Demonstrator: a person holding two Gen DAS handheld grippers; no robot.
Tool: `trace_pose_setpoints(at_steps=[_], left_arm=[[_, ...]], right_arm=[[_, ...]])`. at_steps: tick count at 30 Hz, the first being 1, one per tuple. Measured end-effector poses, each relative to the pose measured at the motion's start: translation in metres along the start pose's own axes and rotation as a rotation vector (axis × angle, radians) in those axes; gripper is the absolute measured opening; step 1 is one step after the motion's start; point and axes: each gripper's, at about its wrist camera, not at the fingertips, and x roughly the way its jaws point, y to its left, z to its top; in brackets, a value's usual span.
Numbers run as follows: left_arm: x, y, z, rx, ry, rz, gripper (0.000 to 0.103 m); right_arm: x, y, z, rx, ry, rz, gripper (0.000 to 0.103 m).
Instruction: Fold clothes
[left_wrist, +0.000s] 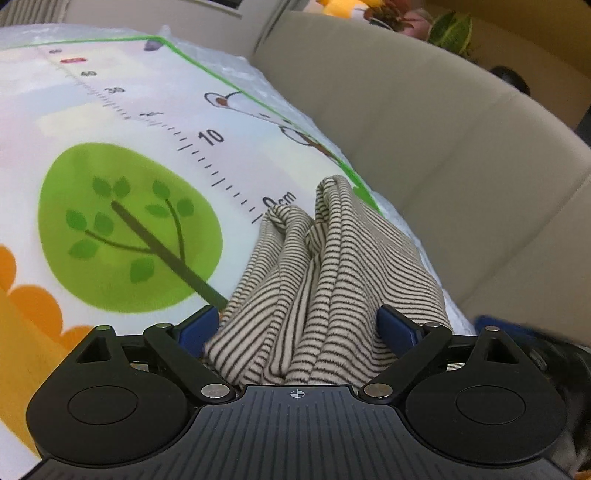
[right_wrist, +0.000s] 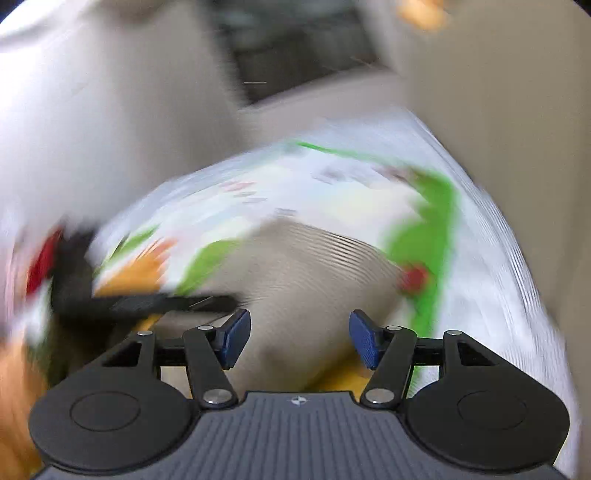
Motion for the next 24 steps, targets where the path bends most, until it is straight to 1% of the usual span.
trace_pose_setpoints(at_steps=[1, 3, 5, 6, 8, 11, 14, 18, 20, 22, 24], left_arm=[[-0.001, 0.0, -0.003, -0.012, -0.01, 0.0, 0.093], [-0.005, 0.002, -0.007, -0.038, -0.032, 0.002, 0.09], [-0.009, 0.007, -0.011, -0.076, -0.056, 0.005, 0.087], [-0.012, 0.01, -0.013, -0.102, -0.067, 0.004, 0.086], [-0.024, 0.016, -0.015, -0.131, -0.093, 0.02, 0.083], [-0.044, 0.029, -0.015, -0.131, -0.145, 0.084, 0.081], [-0.063, 0.049, -0.012, -0.15, -0.19, 0.148, 0.081], [-0.086, 0.073, -0.012, -0.195, -0.252, 0.247, 0.082], [-0.094, 0.084, -0.011, -0.214, -0.27, 0.282, 0.086], [-0.096, 0.091, -0.01, -0.225, -0.275, 0.291, 0.088], [-0.094, 0.091, -0.008, -0.218, -0.274, 0.292, 0.09]], right_arm=[[0.01, -0.013, 0.001, 0.069, 0.029, 0.002, 0.06], [0.03, -0.029, 0.002, 0.166, 0.078, 0.041, 0.06], [0.044, -0.033, 0.004, 0.216, 0.089, 0.107, 0.059], [0.051, -0.029, 0.004, 0.204, 0.088, 0.134, 0.058], [0.071, -0.023, 0.017, 0.154, 0.094, 0.167, 0.057], [0.108, -0.007, 0.039, 0.082, 0.114, 0.218, 0.057], [0.159, 0.03, 0.06, -0.003, 0.128, 0.28, 0.056], [0.214, 0.093, 0.071, -0.143, 0.175, 0.365, 0.056], [0.222, 0.11, 0.072, -0.189, 0.187, 0.374, 0.056], [0.229, 0.126, 0.073, -0.235, 0.195, 0.381, 0.056], [0.215, 0.13, 0.072, -0.27, 0.164, 0.372, 0.057]])
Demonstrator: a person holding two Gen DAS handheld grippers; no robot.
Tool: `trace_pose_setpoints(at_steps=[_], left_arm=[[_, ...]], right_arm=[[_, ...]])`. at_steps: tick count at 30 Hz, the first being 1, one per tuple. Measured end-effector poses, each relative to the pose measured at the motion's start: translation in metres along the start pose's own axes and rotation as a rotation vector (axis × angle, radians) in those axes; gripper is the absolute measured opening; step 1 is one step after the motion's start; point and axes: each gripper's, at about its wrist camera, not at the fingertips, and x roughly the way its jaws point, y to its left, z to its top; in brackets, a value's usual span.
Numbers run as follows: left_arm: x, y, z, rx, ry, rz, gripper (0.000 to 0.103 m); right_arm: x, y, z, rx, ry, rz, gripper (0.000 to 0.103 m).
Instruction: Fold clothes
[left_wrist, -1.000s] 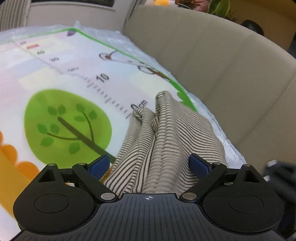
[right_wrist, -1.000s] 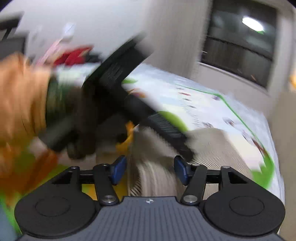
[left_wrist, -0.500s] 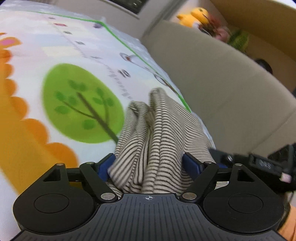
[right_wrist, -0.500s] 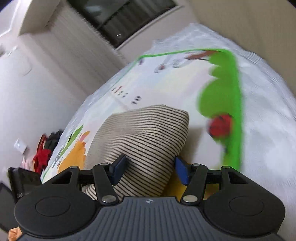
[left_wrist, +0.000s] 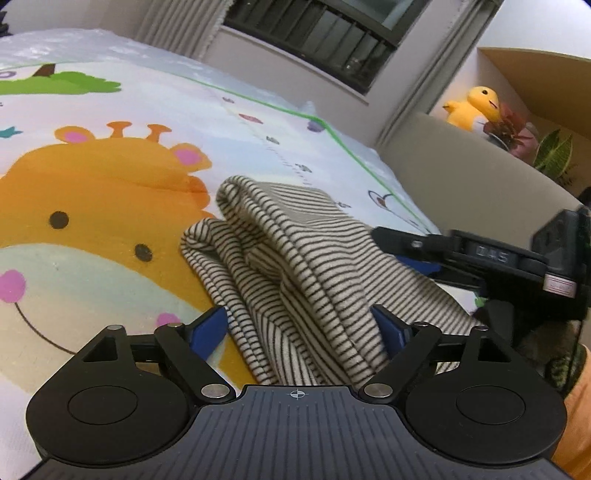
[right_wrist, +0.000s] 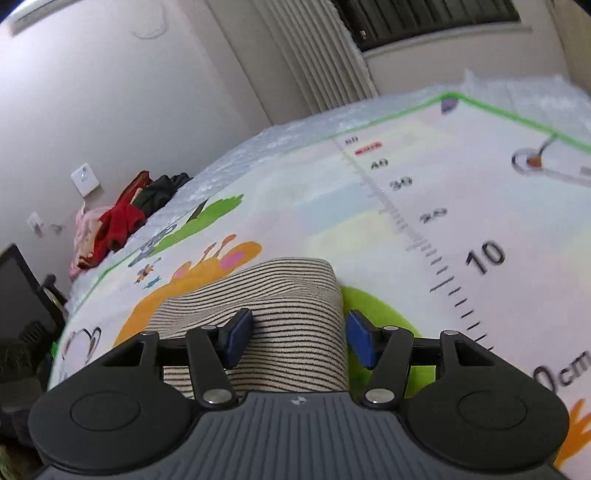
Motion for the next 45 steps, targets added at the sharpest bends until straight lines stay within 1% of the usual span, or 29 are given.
trace_pose_setpoints(at_steps=[2, 5, 6, 7, 9, 11, 13, 16, 17, 18, 19, 22, 24, 26, 28, 29, 31, 34, 35, 38, 40, 42, 45], left_arm=[[0.001, -0.004, -0.001, 0.015, -0.006, 0.003, 0.09], [0.001, 0.0, 0.0, 0.019, -0.007, -0.004, 0.092], [0.001, 0.001, 0.0, 0.026, -0.004, -0.004, 0.092], [0.002, 0.0, 0.0, 0.035, 0.0, -0.004, 0.093], [0.002, 0.0, 0.0, 0.049, -0.001, 0.01, 0.093], [0.001, -0.001, -0.001, 0.057, -0.006, 0.028, 0.093], [-0.001, -0.003, -0.002, 0.058, -0.016, 0.047, 0.093], [-0.006, -0.009, -0.005, 0.053, -0.033, 0.067, 0.092], [-0.009, -0.012, -0.007, 0.049, -0.039, 0.069, 0.092], [-0.012, -0.016, -0.01, 0.049, -0.046, 0.079, 0.092], [-0.016, -0.02, -0.012, 0.051, -0.054, 0.092, 0.092], [-0.03, -0.038, -0.024, 0.079, -0.081, 0.129, 0.094], [-0.045, -0.051, -0.041, 0.104, -0.123, 0.158, 0.096], [-0.06, -0.065, -0.066, 0.141, -0.179, 0.195, 0.101], [-0.072, -0.075, -0.094, 0.159, -0.222, 0.236, 0.103], [-0.076, -0.078, -0.107, 0.157, -0.232, 0.256, 0.103], [-0.078, -0.083, -0.13, 0.14, -0.224, 0.284, 0.103], [-0.087, -0.092, -0.155, 0.186, -0.288, 0.338, 0.103], [-0.089, -0.095, -0.157, 0.189, -0.301, 0.346, 0.103], [-0.091, -0.099, -0.156, 0.178, -0.317, 0.362, 0.103], [-0.091, -0.102, -0.156, 0.179, -0.319, 0.402, 0.103], [-0.092, -0.11, -0.16, 0.215, -0.334, 0.449, 0.103], [-0.093, -0.119, -0.167, 0.278, -0.348, 0.481, 0.103]], right_arm=[[-0.026, -0.001, -0.012, -0.013, -0.027, 0.008, 0.058], [-0.06, -0.009, -0.04, 0.04, -0.028, 0.035, 0.059], [-0.067, -0.011, -0.054, 0.073, -0.015, 0.044, 0.058], [-0.066, -0.013, -0.062, 0.096, -0.002, 0.033, 0.059], [-0.064, -0.011, -0.077, 0.128, -0.014, -0.004, 0.061], [-0.057, -0.01, -0.081, 0.137, -0.027, -0.032, 0.068], [-0.051, -0.011, -0.078, 0.113, -0.036, -0.051, 0.084], [-0.055, -0.015, -0.078, 0.099, -0.056, -0.064, 0.09], [-0.06, -0.015, -0.079, 0.095, -0.068, -0.07, 0.093], [-0.064, -0.016, -0.08, 0.092, -0.079, -0.077, 0.101], [-0.069, -0.017, -0.082, 0.089, -0.091, -0.083, 0.103], [-0.089, -0.018, -0.09, 0.059, -0.118, -0.097, 0.103], [-0.102, -0.014, -0.099, -0.013, -0.113, -0.149, 0.103], [-0.112, -0.009, -0.109, -0.089, -0.093, -0.205, 0.103], [-0.125, -0.008, -0.12, -0.119, -0.099, -0.207, 0.103], [-0.13, -0.008, -0.125, -0.121, -0.109, -0.203, 0.103], [-0.139, -0.009, -0.134, -0.12, -0.134, -0.199, 0.103], [-0.149, -0.006, -0.142, -0.141, -0.162, -0.183, 0.103], [-0.152, -0.004, -0.144, -0.153, -0.17, -0.183, 0.103], [-0.151, 0.0, -0.147, -0.178, -0.177, -0.225, 0.103], [-0.153, 0.0, -0.147, -0.172, -0.186, -0.229, 0.103], [-0.152, -0.001, -0.147, -0.169, -0.18, -0.227, 0.103], [-0.153, 0.0, -0.149, -0.183, -0.18, -0.234, 0.103]])
